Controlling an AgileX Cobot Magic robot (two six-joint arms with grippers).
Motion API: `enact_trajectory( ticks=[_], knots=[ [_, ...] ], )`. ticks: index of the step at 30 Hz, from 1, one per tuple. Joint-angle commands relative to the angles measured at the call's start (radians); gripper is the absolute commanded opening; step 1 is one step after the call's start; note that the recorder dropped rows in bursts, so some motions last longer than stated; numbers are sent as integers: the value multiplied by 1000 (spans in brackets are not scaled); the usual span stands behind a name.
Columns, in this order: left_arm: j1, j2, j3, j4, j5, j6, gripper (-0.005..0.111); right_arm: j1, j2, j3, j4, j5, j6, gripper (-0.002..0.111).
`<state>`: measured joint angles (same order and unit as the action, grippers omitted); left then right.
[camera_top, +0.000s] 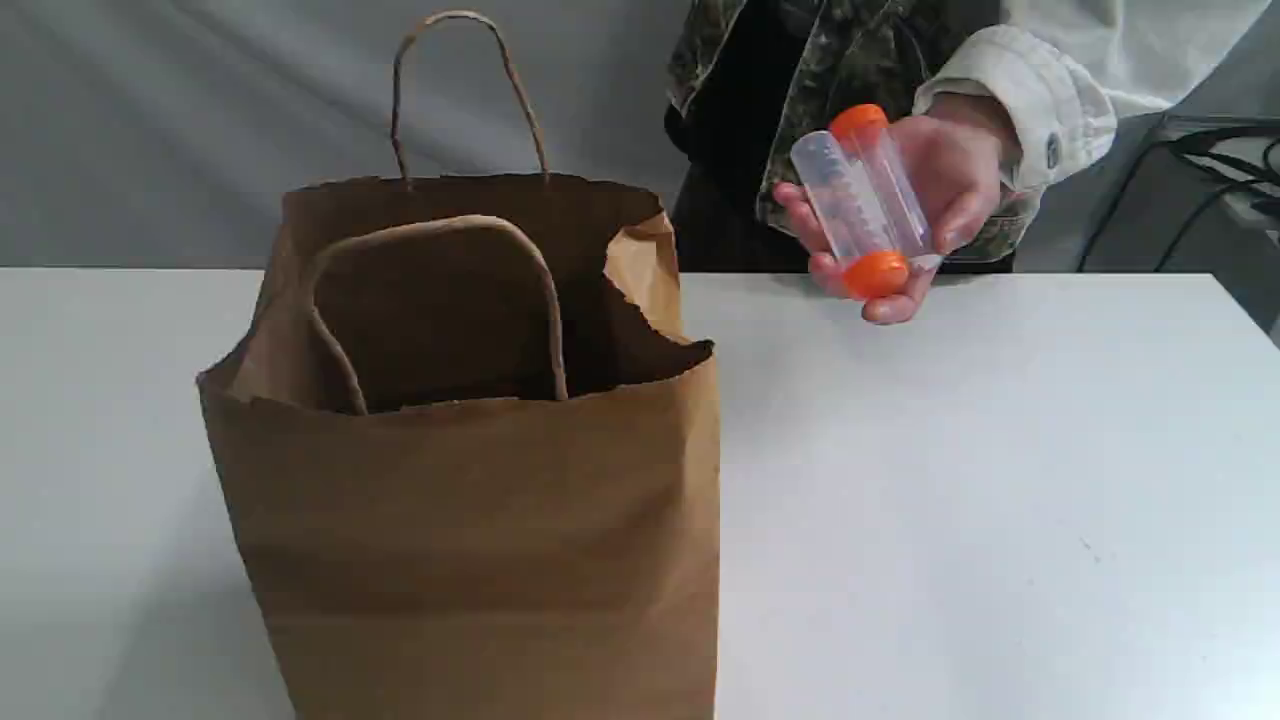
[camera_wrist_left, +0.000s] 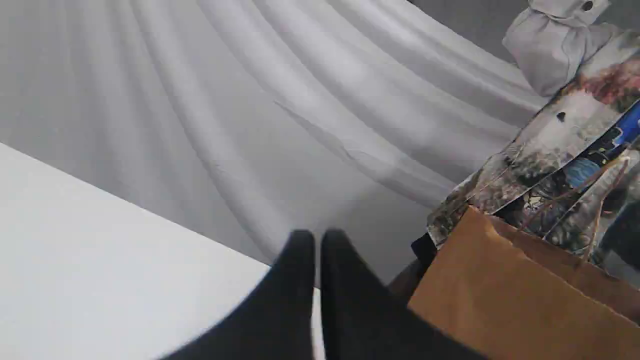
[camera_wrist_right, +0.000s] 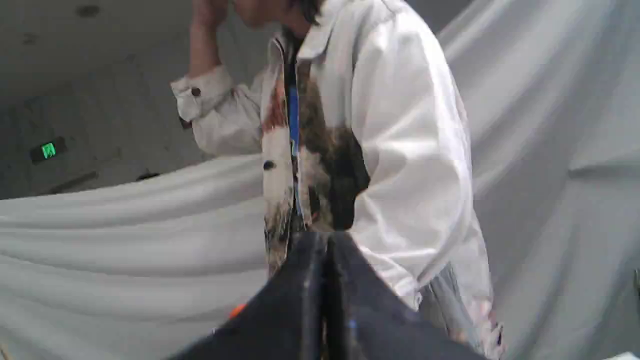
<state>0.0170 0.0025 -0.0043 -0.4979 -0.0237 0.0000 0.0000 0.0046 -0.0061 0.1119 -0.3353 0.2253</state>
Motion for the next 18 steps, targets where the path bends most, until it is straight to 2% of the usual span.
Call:
enact_trajectory(
  ticks=[1,5,8,13,18],
  knots=[
    [-5,-3,4,6,5,8,3,0,-5,-54,-28,-34,-106,0],
    [-5,-3,4,6,5,8,3,0,54,-142,-61,-34,-225,0],
    [-5,-3,4,6,5,8,3,0,123,-208,-179,-34,-225,0],
    [-5,-3,4,6,5,8,3,0,263,-344,-597,-38,-130,0],
    [-5,-3,4,6,5,8,3,0,417,-475,-909,-93,-94,0]
  ],
)
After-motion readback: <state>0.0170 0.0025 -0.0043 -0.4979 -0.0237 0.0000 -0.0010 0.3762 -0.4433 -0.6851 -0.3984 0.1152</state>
